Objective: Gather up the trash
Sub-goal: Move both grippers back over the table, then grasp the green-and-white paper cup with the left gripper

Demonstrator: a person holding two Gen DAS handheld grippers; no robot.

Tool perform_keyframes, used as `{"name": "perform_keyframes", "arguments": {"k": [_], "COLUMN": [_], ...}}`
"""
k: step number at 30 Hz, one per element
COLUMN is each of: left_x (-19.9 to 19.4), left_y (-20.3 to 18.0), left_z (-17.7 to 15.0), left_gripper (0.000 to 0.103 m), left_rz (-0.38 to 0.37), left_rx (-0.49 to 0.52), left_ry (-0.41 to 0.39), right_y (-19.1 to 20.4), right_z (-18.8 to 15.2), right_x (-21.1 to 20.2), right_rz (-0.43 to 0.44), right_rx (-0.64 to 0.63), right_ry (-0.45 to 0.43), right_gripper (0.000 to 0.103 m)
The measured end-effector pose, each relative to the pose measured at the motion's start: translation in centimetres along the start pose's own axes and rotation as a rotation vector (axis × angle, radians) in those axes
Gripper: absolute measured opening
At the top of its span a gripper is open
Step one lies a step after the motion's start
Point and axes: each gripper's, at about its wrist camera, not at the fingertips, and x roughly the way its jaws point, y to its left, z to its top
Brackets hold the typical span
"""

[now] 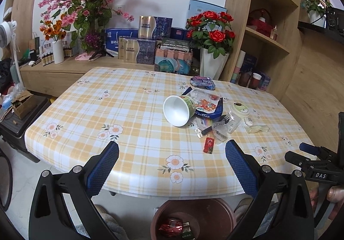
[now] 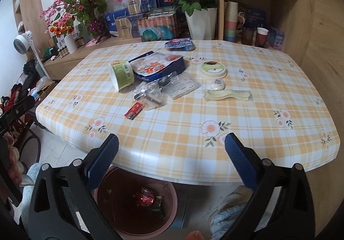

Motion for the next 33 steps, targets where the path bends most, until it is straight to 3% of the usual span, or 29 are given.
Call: {"name": "perform_keyframes", "arguments": {"k": [17, 24, 29, 33], "left_x": [4.3, 7.8, 11.6, 15.2], "left_y": [-0.6, -0.1, 0.1, -0.9], "left_z": [0.5, 2.6, 5.2, 7.4], "left_gripper": [0.097, 0.097, 0.097, 0.097], "left_rz": [0.004, -0.028, -0.097, -0.150], "left_rx": [0.024, 0.037, 0.089, 0.217], "left_ry": [0.064, 0.078, 0.106, 0.101], "right_y": [-2.3, -3.9, -4.7, -5.5], "right_z": [0.9, 2.0, 2.9, 3.7], "right_x": [3.2, 5.8, 8.1, 9.7], "right_rz": [-0.013, -0.006, 0.000, -0.002], "right_rx": [0.039, 0.088, 0.088, 0.099], "right_ry": [0.014, 0.019, 0.041, 0.051], "right_gripper": [0.097, 0.097, 0.097, 0.097]}}
